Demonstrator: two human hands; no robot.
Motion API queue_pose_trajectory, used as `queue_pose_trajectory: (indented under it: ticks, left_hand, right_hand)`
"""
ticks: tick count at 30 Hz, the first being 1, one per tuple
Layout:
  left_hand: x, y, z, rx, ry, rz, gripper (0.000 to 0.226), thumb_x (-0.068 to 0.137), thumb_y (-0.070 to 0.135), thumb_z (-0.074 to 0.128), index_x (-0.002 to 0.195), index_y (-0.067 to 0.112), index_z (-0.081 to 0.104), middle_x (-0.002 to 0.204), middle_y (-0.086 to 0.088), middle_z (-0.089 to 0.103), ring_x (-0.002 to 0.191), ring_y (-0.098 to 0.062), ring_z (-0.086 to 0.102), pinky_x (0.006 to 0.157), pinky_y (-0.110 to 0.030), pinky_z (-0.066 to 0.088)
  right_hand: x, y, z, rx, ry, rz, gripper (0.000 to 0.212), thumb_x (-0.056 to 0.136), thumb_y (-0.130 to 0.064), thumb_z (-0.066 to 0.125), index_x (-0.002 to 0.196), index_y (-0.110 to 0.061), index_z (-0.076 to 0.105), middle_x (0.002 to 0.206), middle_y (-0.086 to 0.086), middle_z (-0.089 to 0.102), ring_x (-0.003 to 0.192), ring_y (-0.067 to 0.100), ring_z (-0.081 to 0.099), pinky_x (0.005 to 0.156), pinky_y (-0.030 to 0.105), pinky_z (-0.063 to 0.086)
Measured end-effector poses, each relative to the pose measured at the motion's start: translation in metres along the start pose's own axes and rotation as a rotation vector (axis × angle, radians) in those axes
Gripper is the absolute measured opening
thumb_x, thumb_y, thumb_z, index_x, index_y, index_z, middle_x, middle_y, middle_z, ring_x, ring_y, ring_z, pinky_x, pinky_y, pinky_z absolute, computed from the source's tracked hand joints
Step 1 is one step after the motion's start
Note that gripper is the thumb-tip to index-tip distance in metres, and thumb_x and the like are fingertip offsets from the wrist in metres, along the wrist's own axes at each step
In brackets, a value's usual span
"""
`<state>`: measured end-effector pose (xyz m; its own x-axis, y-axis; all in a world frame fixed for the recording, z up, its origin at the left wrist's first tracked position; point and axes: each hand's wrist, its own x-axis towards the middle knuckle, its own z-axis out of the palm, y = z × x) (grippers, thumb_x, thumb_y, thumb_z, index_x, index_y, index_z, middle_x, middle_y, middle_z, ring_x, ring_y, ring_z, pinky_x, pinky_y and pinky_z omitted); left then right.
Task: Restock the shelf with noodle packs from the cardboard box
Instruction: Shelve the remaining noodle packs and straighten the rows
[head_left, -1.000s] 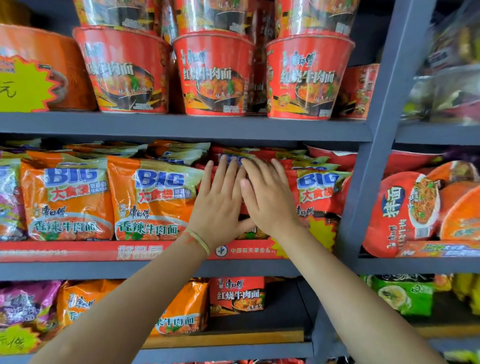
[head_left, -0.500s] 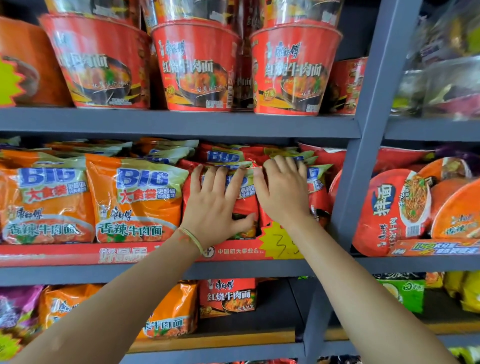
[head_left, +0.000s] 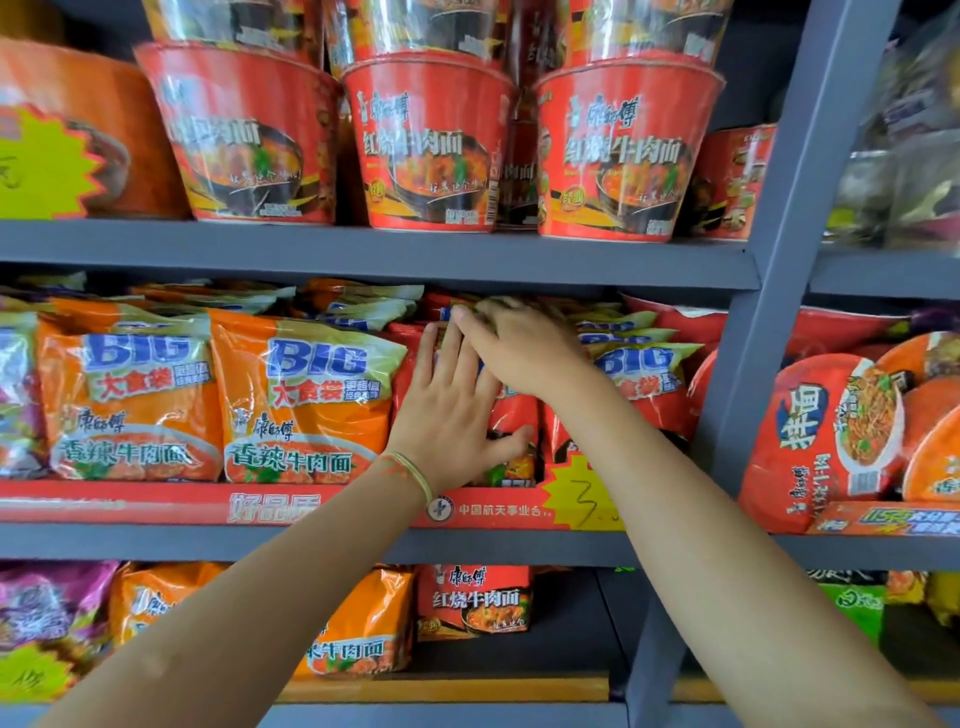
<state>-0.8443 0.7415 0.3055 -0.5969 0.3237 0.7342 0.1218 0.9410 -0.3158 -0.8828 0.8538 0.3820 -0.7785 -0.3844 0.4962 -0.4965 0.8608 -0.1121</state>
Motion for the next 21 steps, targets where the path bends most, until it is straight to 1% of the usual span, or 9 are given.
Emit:
queue_pose_trajectory:
  ticks: [3, 5, 7, 10, 12, 14, 16, 19, 21]
  left_hand:
    - [-0.001, 0.0, 0.0, -0.008, 0.012, -0.001, 0.091, 0.09, 0.067, 0.034, 0.154, 0.003, 0.026, 0.159, -0.027, 0.023, 0.149, -0.043, 0.017, 0.12, -0.059, 0.013]
    - [-0.004, -0.003, 0.0, -0.008, 0.058, -0.024, 0.088, 0.093, 0.066, 0.036, 0.154, 0.003, 0.027, 0.159, -0.025, 0.024, 0.15, -0.041, 0.016, 0.121, -0.057, 0.014]
    - [-0.009, -0.011, -0.001, -0.003, 0.084, -0.07, 0.086, 0.096, 0.065, 0.031, 0.154, 0.002, 0.026, 0.16, -0.024, 0.023, 0.151, -0.039, 0.014, 0.122, -0.054, 0.013]
    - [-0.01, -0.013, -0.009, -0.002, 0.099, -0.068, 0.074, 0.101, 0.053, 0.03, 0.152, 0.001, 0.031, 0.157, -0.025, 0.029, 0.15, -0.04, 0.02, 0.123, -0.052, 0.015]
    - [-0.011, -0.007, -0.019, -0.031, 0.171, 0.033, 0.058, 0.098, 0.034, 0.043, 0.146, 0.0, 0.043, 0.152, -0.025, 0.039, 0.146, -0.04, 0.029, 0.121, -0.052, 0.02]
    - [-0.017, -0.012, -0.033, -0.038, 0.258, 0.082, 0.047, 0.091, 0.021, 0.049, 0.135, 0.003, 0.054, 0.146, -0.023, 0.048, 0.141, -0.04, 0.038, 0.118, -0.055, 0.024]
    - [-0.027, -0.034, -0.038, -0.018, 0.323, -0.037, 0.039, 0.091, 0.02, 0.048, 0.127, 0.006, 0.055, 0.139, -0.021, 0.054, 0.135, -0.039, 0.046, 0.115, -0.057, 0.027]
    - [-0.048, -0.078, -0.032, -0.018, 0.309, -0.287, 0.038, 0.095, 0.024, 0.046, 0.126, 0.005, 0.057, 0.135, -0.019, 0.056, 0.132, -0.038, 0.047, 0.112, -0.057, 0.03]
    - [-0.058, -0.093, -0.028, -0.017, 0.284, -0.279, 0.044, 0.097, 0.027, 0.045, 0.135, 0.008, 0.055, 0.143, -0.018, 0.052, 0.139, -0.037, 0.041, 0.113, -0.057, 0.028]
  right_hand:
    - [-0.009, -0.003, 0.008, -0.014, 0.247, -0.014, 0.056, 0.104, -0.043, 0.019, 0.114, -0.021, 0.069, 0.119, 0.003, 0.07, 0.118, 0.022, 0.059, 0.111, 0.039, 0.029]
    - [-0.026, 0.001, 0.015, -0.051, 0.424, -0.049, 0.055, 0.103, -0.039, 0.02, 0.121, -0.016, 0.066, 0.124, 0.004, 0.068, 0.121, 0.023, 0.057, 0.115, 0.042, 0.029]
    - [-0.043, 0.005, 0.02, -0.083, 0.512, -0.087, 0.057, 0.103, -0.04, 0.021, 0.133, -0.012, 0.059, 0.133, 0.006, 0.062, 0.127, 0.025, 0.053, 0.117, 0.046, 0.027]
    - [-0.052, 0.012, 0.029, -0.17, 0.423, -0.122, 0.056, 0.103, -0.041, 0.022, 0.136, -0.01, 0.056, 0.135, 0.008, 0.06, 0.131, 0.027, 0.049, 0.117, 0.048, 0.025]
    - [-0.052, 0.016, 0.032, -0.21, 0.386, -0.104, 0.052, 0.101, -0.037, 0.026, 0.126, -0.008, 0.062, 0.125, 0.009, 0.064, 0.13, 0.029, 0.049, 0.112, 0.05, 0.028]
    - [-0.048, 0.015, 0.028, -0.243, 0.409, -0.067, 0.044, 0.099, -0.032, 0.033, 0.115, -0.007, 0.066, 0.113, 0.011, 0.066, 0.12, 0.032, 0.052, 0.108, 0.05, 0.031]
    - [-0.047, 0.006, 0.021, -0.239, 0.479, -0.047, 0.035, 0.098, -0.026, 0.039, 0.106, -0.007, 0.067, 0.105, 0.011, 0.066, 0.107, 0.032, 0.056, 0.108, 0.05, 0.033]
    - [-0.044, -0.018, 0.021, -0.154, 0.547, -0.118, 0.032, 0.097, -0.022, 0.042, 0.104, -0.005, 0.067, 0.105, 0.012, 0.066, 0.101, 0.033, 0.059, 0.107, 0.049, 0.036]
    - [-0.035, -0.034, 0.027, -0.113, 0.476, -0.14, 0.038, 0.097, -0.027, 0.038, 0.109, -0.005, 0.067, 0.107, 0.012, 0.067, 0.102, 0.033, 0.06, 0.106, 0.049, 0.037]
